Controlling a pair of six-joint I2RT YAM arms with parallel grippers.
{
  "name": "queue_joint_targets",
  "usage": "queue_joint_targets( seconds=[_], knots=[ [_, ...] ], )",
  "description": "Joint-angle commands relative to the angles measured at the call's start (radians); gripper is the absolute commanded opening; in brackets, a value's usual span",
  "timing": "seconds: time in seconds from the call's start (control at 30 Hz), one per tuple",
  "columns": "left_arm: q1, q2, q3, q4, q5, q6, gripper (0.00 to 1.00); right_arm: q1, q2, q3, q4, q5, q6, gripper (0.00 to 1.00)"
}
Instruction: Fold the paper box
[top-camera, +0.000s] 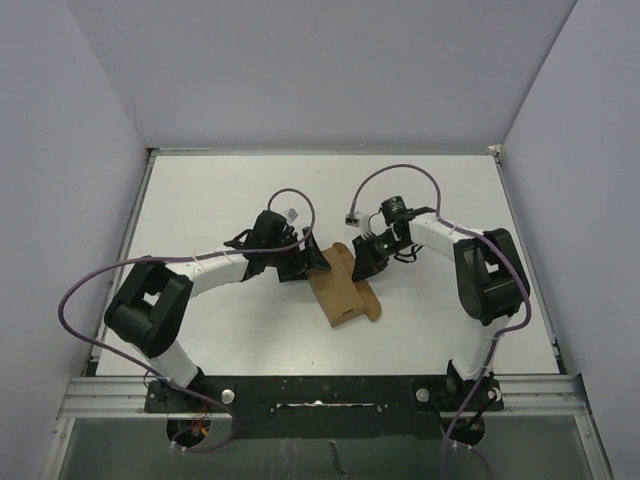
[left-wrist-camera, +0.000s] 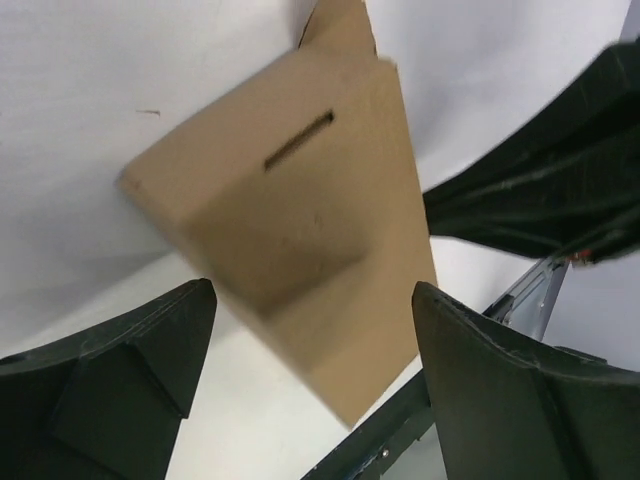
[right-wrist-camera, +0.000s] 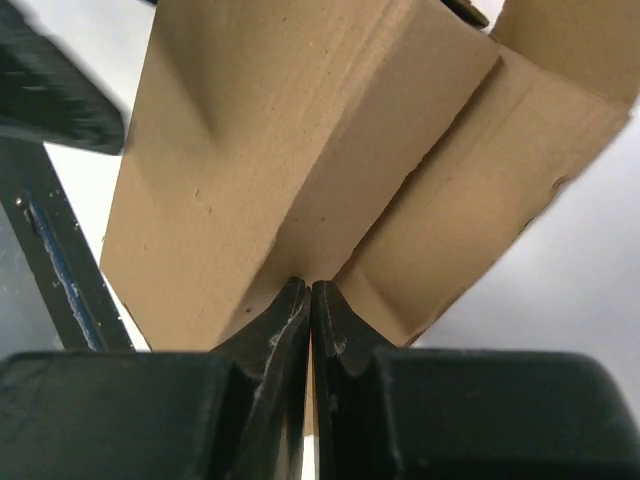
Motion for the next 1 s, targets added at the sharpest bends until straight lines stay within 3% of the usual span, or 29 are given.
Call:
queue_joint_targets(
  seconds=[0.0, 0.13, 0.27, 0.63, 0.8, 0.97],
  knots=[
    [0.035, 0.091, 0.076, -0.067, 0.088, 0.049, 0.76, 0.056, 0.006, 0.038, -0.002, -0.071, 0.002, 0.04],
    [0.062, 0.128, 0.102, -0.118, 0.117, 0.089, 0.61, 0.095, 0.020, 0.032, 0.018, -0.095, 0.027, 0.04],
    [0.076, 0.161, 0.153, -0.211, 0.116, 0.150, 0.58, 0.131, 0.040, 0.038, 0.031, -0.104, 0.045, 0.04],
    [0.088, 0.167, 0.329, -0.434, 0.036, 0.302, 0.65, 0.065, -0.017, 0.058, -0.018, -0.042, -0.026, 0.10],
    [0.089, 0.040, 0.362, -0.486, -0.015, 0.323, 0.71, 0.008, -0.155, 0.053, -0.057, -0.076, -0.148, 0.16],
    [0.082, -0.135, 0.289, -0.432, -0.022, 0.325, 0.74, 0.001, -0.321, -0.041, -0.035, -0.194, -0.309, 0.19]
  ],
)
